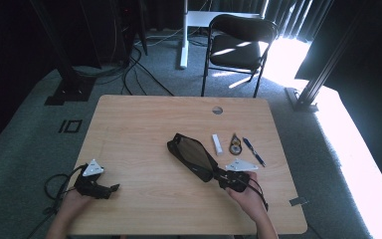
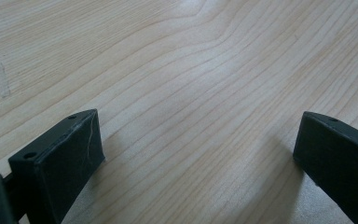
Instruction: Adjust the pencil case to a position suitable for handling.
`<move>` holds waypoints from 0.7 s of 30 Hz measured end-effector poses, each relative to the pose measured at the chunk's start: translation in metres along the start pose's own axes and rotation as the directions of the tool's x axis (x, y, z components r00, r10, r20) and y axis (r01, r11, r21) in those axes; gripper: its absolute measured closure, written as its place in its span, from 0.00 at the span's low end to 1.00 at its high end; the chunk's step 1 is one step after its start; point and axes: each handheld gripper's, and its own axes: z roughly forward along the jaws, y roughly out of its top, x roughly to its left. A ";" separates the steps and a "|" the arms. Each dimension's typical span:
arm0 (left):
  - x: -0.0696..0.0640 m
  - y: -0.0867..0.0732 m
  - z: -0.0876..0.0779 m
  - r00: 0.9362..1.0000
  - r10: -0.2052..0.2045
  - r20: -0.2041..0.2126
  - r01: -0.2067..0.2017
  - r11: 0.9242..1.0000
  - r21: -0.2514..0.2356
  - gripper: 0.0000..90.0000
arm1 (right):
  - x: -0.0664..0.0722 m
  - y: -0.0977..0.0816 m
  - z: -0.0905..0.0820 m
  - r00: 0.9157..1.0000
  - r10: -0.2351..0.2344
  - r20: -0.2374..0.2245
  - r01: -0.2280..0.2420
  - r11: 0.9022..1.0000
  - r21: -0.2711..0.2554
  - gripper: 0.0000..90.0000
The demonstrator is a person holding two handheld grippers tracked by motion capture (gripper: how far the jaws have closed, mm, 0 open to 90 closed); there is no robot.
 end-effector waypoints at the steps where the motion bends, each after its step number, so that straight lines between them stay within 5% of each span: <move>1: 0.000 0.000 0.000 1.000 0.000 0.000 0.000 1.000 0.000 0.02 | 0.000 -0.002 -0.002 1.000 0.002 0.001 -0.002 1.000 0.004 0.81; 21: 0.000 0.000 0.000 1.000 -0.001 0.000 0.001 1.000 0.000 0.02 | 0.002 -0.030 -0.037 0.997 0.055 0.046 -0.055 0.998 -0.011 0.81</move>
